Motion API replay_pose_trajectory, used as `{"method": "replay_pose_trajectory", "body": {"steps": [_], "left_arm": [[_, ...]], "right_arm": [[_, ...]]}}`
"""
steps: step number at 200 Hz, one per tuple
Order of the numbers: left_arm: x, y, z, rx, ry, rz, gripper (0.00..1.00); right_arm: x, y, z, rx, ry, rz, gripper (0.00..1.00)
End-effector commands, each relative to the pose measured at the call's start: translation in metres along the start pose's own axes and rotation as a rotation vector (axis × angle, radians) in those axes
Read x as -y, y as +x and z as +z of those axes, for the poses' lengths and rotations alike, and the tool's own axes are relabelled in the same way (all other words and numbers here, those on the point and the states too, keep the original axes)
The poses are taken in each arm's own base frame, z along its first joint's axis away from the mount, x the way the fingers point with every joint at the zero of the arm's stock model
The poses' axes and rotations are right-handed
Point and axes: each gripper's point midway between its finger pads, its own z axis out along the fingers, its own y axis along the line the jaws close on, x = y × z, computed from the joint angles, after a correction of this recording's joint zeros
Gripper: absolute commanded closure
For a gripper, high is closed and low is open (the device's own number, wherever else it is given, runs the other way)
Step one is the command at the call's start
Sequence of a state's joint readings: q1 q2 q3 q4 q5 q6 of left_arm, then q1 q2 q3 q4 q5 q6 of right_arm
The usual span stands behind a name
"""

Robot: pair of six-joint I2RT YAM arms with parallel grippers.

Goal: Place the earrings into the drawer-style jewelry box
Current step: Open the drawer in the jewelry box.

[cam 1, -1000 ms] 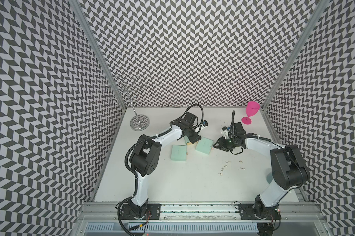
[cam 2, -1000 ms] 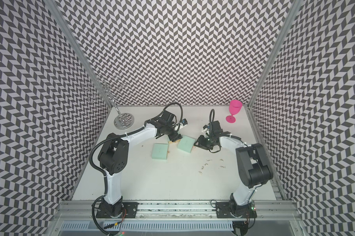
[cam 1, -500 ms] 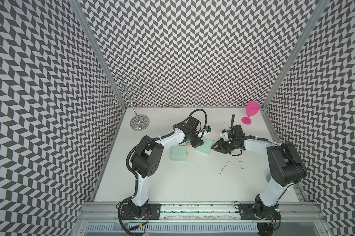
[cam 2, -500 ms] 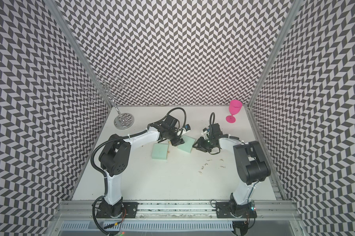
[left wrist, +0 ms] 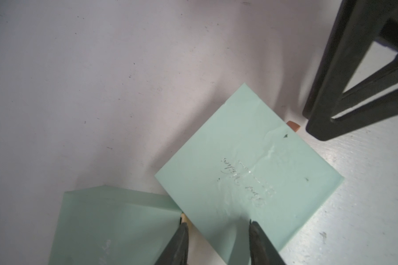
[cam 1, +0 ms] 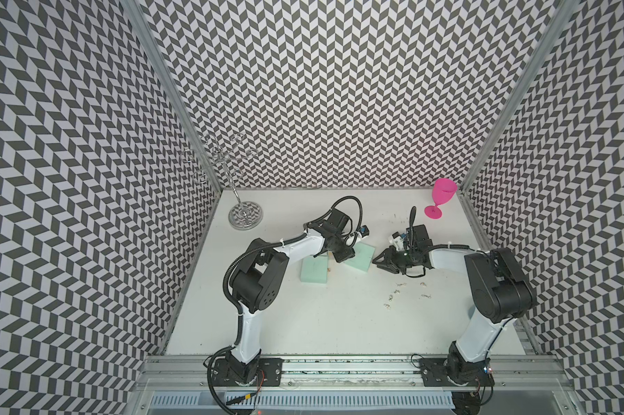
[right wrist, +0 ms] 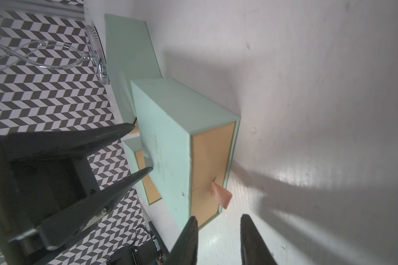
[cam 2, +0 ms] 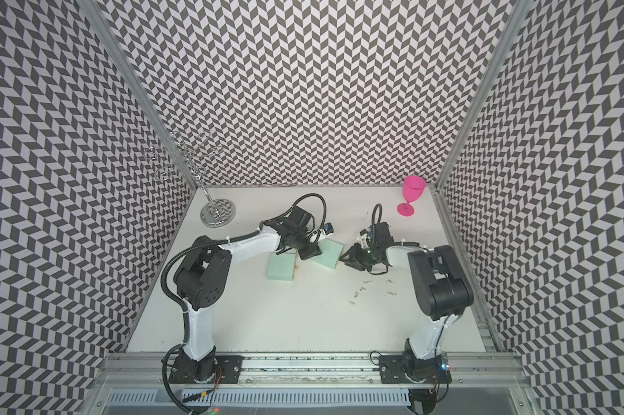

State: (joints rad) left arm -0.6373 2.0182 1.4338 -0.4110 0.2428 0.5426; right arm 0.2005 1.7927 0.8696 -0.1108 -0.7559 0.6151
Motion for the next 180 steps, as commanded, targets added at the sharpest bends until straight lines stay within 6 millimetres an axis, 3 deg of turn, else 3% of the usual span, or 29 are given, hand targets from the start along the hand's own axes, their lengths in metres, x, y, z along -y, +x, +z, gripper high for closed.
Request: {"method": "replay_pose_trajectory", "body": {"steps": [1, 180], "left_arm": [[0.007, -0.001, -0.003, -0.001, -0.004, 0.04, 0.56], [0.012, 0.002, 0.001, -0.01, 0.016, 0.036, 0.57]], "right_arm": [[0.0, -0.008, 0.004, 0.016, -0.041, 0.014, 0.68], [0.002, -0.003, 0.015, 0.002, -0.148, 0.102, 0.74]]}}
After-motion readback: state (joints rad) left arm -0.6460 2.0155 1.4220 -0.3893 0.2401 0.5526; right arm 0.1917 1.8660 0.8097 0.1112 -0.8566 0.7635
